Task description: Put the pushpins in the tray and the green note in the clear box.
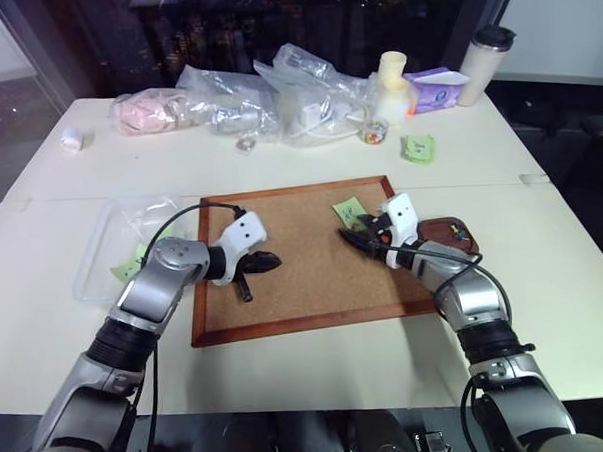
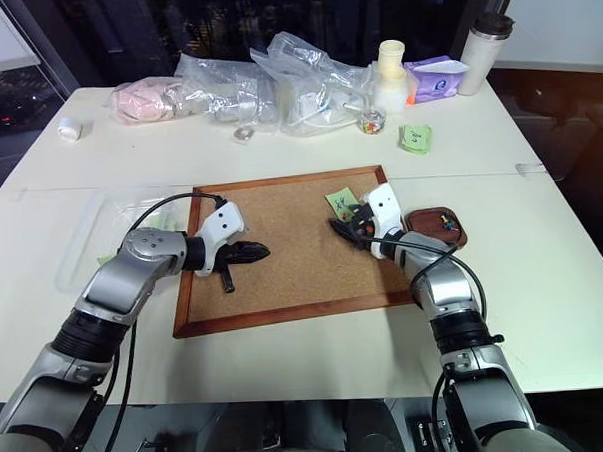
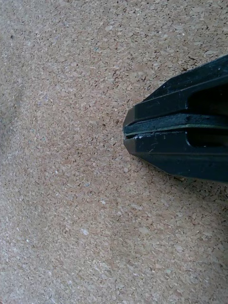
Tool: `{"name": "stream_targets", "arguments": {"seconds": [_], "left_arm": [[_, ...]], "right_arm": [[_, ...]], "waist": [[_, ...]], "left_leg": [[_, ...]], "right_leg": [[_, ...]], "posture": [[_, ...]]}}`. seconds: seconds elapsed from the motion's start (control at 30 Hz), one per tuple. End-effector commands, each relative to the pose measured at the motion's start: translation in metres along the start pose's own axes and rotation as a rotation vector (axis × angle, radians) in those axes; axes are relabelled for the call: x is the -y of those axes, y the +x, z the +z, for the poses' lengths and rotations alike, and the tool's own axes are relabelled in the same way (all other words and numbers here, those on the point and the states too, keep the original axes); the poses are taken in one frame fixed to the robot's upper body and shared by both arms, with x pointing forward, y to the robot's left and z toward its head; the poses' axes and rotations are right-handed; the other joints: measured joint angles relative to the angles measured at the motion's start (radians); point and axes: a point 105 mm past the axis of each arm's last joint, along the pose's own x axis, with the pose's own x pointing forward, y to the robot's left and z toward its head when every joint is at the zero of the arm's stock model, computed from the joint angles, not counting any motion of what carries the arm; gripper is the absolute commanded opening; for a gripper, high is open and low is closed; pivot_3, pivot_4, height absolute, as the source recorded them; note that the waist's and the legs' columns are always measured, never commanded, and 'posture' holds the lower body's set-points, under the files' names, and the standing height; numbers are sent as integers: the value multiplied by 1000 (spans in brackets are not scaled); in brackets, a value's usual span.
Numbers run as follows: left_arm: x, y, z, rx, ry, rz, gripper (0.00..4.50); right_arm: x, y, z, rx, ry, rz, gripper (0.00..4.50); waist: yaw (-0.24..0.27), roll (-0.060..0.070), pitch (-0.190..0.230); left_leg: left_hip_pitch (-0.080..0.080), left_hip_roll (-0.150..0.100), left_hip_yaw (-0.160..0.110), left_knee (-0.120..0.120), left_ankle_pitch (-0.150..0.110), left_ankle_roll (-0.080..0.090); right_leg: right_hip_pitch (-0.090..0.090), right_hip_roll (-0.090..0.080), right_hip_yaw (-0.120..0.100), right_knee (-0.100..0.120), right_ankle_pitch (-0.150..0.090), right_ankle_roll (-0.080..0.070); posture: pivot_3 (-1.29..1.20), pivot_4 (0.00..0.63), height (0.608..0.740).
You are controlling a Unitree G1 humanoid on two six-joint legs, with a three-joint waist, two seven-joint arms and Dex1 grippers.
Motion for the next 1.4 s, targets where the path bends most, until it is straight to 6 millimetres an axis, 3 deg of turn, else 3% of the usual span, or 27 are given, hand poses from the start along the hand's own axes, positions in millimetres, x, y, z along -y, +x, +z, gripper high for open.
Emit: {"name": "stream_targets", "arguments": {"seconds": [0.03, 0.07, 0.1, 0.4, 0.63, 0.83, 0.97, 1.13, 1.27, 1.4], "left_arm": [[4, 2, -21, -76, -45, -10, 0], [4, 2, -21, -76, -46, -9, 0], [4, 2, -21, -76, -45, -9, 0], [3, 3, -20, -74, -42, -8, 0], [3, 4, -19, -73, -37, -13, 0], [4, 5, -18, -70, -33, -21, 0], [2, 6, -1, 18, -74, -30, 0], [-12, -10, 52, 289, -282, -62, 0], [-41, -28, 102, 528, -525, -83, 1419], [-44, -26, 130, 641, -675, -189, 3543]], "right_arm": [[-3, 1, -24, -69, -3, 6, 572], [-3, 1, -25, -72, -6, 4, 111], [-3, 1, -26, -73, -16, 0, 49], [-1, -1, -18, -44, -92, -13, 49], [9, -16, 50, 191, -98, -99, 49], [10, -27, 65, 231, -79, -130, 49], [11, -29, 65, 226, -78, -138, 49], [11, -30, 65, 226, -77, -143, 49], [12, -30, 65, 226, -74, -148, 0], [13, -30, 67, 229, -76, -153, 0]], "waist": [[-1, -1, 0], [-1, -1, -1], [-1, -2, -1], [-1, -3, -2], [2, -1, 0], [3, -1, 0], [6, -1, 0], [8, -2, 1], [4, -2, 1], [-2, -2, 1]], "left_leg": [[0, 0, 0, 0, 0, 0], [0, 0, 0, 0, 0, 0], [1, 0, 0, 0, 0, 0], [1, 0, 0, 0, 0, 0], [-1, 0, 0, 0, 0, 0], [-1, 0, 0, 0, 0, 0], [-1, 0, 0, 0, 0, 0], [-5, -1, -1, 1, 0, 0], [-18, 0, -4, 6, 0, 0], [-18, -1, -4, 3, 0, 0]], "right_leg": [[0, 0, 0, 0, 0, 0], [0, 0, 0, 0, 0, 0], [1, 0, 0, 0, 0, 0], [1, 0, 0, 0, 0, 0], [-1, 0, 0, 0, 0, 0], [-1, 0, 0, 0, 0, 0], [-1, 0, 0, 0, 0, 0], [-3, -2, -1, 0, 0, 0], [-15, -1, -4, 3, 0, 1], [-14, -1, -4, 1, 0, 1]], "posture": [[0, 150, 737], [0, 150, 737], [0, 150, 737], [0, 150, 737], [0, 150, 737], [0, 150, 737], [0, 150, 737], [0, 150, 737], [0, 150, 737], [0, 150, 737]]}}
